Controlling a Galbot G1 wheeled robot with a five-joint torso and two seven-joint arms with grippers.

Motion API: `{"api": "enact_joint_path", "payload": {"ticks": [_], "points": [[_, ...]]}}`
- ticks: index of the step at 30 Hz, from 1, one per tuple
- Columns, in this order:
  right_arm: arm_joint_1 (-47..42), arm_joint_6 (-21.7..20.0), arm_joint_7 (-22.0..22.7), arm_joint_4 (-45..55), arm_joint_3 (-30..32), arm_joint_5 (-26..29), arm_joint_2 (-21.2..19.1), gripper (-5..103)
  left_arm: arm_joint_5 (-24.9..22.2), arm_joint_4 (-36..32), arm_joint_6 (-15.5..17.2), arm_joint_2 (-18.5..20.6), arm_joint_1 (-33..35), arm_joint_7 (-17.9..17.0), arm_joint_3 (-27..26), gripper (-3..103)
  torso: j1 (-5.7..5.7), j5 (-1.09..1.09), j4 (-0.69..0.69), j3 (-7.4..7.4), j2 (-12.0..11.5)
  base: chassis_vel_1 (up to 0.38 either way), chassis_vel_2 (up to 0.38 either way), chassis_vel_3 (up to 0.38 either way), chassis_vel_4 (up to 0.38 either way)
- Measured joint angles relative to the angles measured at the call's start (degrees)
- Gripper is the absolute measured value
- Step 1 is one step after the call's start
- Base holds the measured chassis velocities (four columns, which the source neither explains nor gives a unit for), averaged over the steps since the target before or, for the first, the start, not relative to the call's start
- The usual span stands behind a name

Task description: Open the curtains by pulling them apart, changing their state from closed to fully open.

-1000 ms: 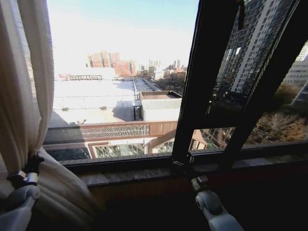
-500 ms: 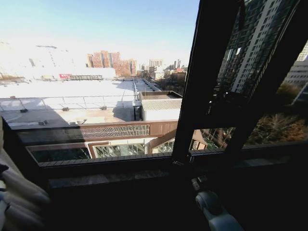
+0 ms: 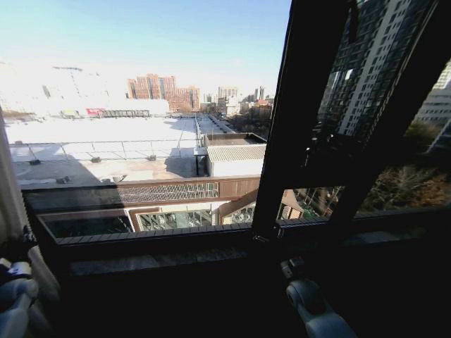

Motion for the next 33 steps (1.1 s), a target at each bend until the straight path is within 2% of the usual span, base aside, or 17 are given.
{"api": "enact_joint_path", "payload": {"ticks": [4, 5, 6, 10, 12, 15, 22, 25, 29, 33], "points": [[0.0, 0.0, 0.0, 0.0, 0.0, 0.0, 0.0, 100, 3.5, -7.3, -0.1, -5.6, 3.1, -1.3, 0.1, 60, 0.00, 0.00, -0.01, 0.00, 0.0, 0.000, 0.000, 0.000, 0.000], [0.0, 0.0, 0.0, 0.0, 0.0, 0.0, 0.0, 100, 4.4, -9.3, -0.1, -7.2, 3.9, -1.7, 0.2, 60, 0.00, 0.01, -0.01, 0.00, 0.0, 0.000, 0.000, 0.000, 0.000], [0.0, 0.0, 0.0, 0.0, 0.0, 0.0, 0.0, 100, 4.4, -9.3, -0.1, -7.2, 3.9, -1.7, 0.2, 60, 0.00, 0.01, -0.01, 0.00, 0.0, 0.000, 0.000, 0.000, 0.000], [0.0, 0.0, 0.0, 0.0, 0.0, 0.0, 0.0, 100, 8.1, -16.1, -0.5, -13.4, 7.3, -2.3, 1.1, 82, -0.01, 0.00, -0.01, 0.00, 0.0, 0.000, 0.000, 0.000, 0.000], [0.0, 0.0, 0.0, 0.0, 0.0, 0.0, 0.0, 100, 8.5, -16.8, -0.6, -14.0, 7.7, -2.3, 1.3, 82, -0.01, 0.00, -0.01, 0.00, 0.0, 0.000, 0.000, 0.000, 0.000], [0.0, 0.0, 0.0, 0.0, 0.0, 0.0, 0.0, 100, 9.8, -20.7, -1.1, -17.1, 9.9, -2.1, 3.3, 97, 0.00, 0.00, -0.01, 0.00, 0.0, 0.000, 0.000, 0.000, 0.000], [0.0, 0.0, 0.0, 0.0, 0.0, 0.0, 0.0, 100, 9.8, -25.9, -3.0, -20.1, 13.2, 2.5, 7.1, 100, 0.00, 0.00, -0.01, 0.00, 0.0, 0.000, 0.000, 0.000, 0.000], [0.0, 0.0, 0.0, 0.0, 0.0, 0.0, 0.0, 100, 8.2, -26.2, -4.7, -20.5, 14.1, 6.5, 7.8, 100, -0.01, -0.01, -0.01, 0.00, 0.0, 0.000, 0.000, 0.000, 0.000], [0.0, 0.0, 0.0, 0.0, 0.0, 0.0, 0.0, 100, 5.7, -26.8, -3.5, -21.0, 14.6, 7.5, 7.9, 100, 0.00, -0.01, -0.01, 0.00, 0.0, 0.000, 0.000, 0.000, 0.000], [0.0, 0.0, 0.0, 0.0, 0.0, 0.0, 0.0, 100, 5.2, -26.7, -3.0, -21.0, 14.7, 7.5, 7.8, 100, -0.01, -0.02, -0.01, -0.01, 0.0, 0.000, 0.000, 0.000, 0.000]]}}
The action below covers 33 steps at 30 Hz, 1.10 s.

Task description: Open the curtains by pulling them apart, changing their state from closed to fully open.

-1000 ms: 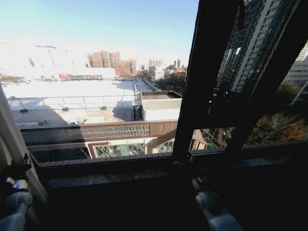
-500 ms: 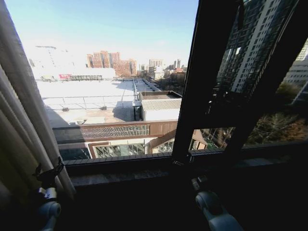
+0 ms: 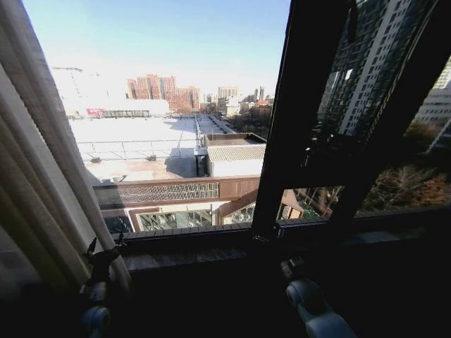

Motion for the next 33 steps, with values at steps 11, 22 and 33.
{"api": "enact_joint_path", "payload": {"ticks": [11, 22, 33], "points": [[0.0, 0.0, 0.0, 0.0, 0.0, 0.0, 0.0, 100, 0.2, 1.2, -1.9, 1.1, -0.2, 2.5, -0.2, 100, 0.00, 0.00, 0.00, 0.00, 0.0, 0.000, 0.000, 0.000, 0.000], [0.0, 0.0, 0.0, 0.0, 0.0, 0.0, 0.0, 100, 3.1, 2.2, -2.4, 1.3, -0.3, 3.8, -0.1, 100, 0.00, -0.01, 0.00, 0.00, 0.0, 0.000, 0.000, 0.000, 0.000], [0.0, 0.0, 0.0, 0.0, 0.0, 0.0, 0.0, 100, 3.2, 2.1, -2.3, 1.2, -0.5, 3.2, 0.0, 100, 0.00, -0.01, 0.00, 0.00, 0.0, 0.000, 0.000, 0.000, 0.000]]}}
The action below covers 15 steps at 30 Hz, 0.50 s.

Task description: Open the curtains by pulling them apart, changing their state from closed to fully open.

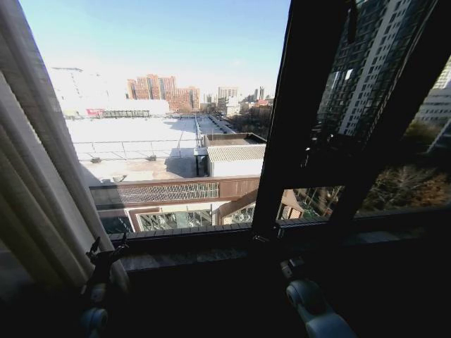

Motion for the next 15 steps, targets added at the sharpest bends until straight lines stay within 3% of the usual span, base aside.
{"api": "enact_joint_path", "payload": {"ticks": [15], "points": [[0.0, 0.0, 0.0, 0.0, 0.0, 0.0, 0.0, 100, 0.0, 0.0, 0.1, 0.0, 0.0, -0.1, 0.0, 100, 0.00, 0.00, 0.01, 0.00, 0.0, -0.025, -0.025, 0.032, 0.026]]}}
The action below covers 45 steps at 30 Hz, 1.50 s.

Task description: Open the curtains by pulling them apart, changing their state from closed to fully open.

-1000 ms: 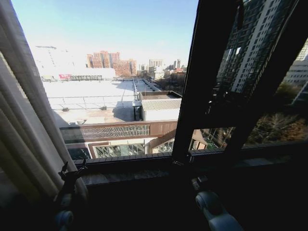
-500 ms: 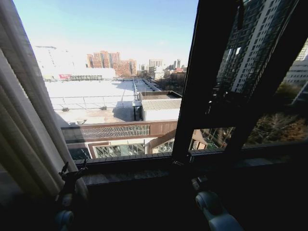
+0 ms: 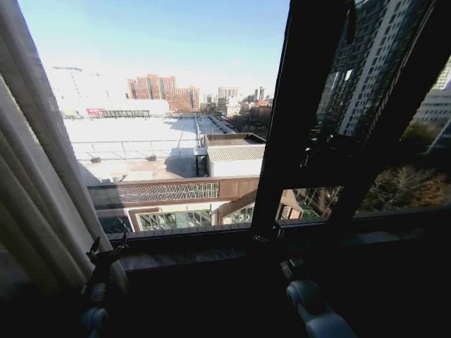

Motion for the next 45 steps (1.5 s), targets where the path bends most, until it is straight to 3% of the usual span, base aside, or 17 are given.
{"api": "enact_joint_path", "payload": {"ticks": [13, 45], "points": [[0.0, 0.0, 0.0, 0.0, 0.0, 0.0, 0.0, 100, 0.0, 0.0, 0.1, 0.0, 0.0, 0.0, 0.0, 100, 0.00, 0.02, -0.01, 0.01, 0.0, -0.227, -0.207, 0.227, 0.210], [0.0, 0.0, 0.0, 0.0, 0.0, 0.0, 0.0, 100, 0.0, 0.0, 0.1, 0.0, 0.0, 0.0, 0.0, 100, 0.00, 0.02, -0.01, 0.00, 0.0, -0.352, -0.348, 0.355, 0.349]]}}
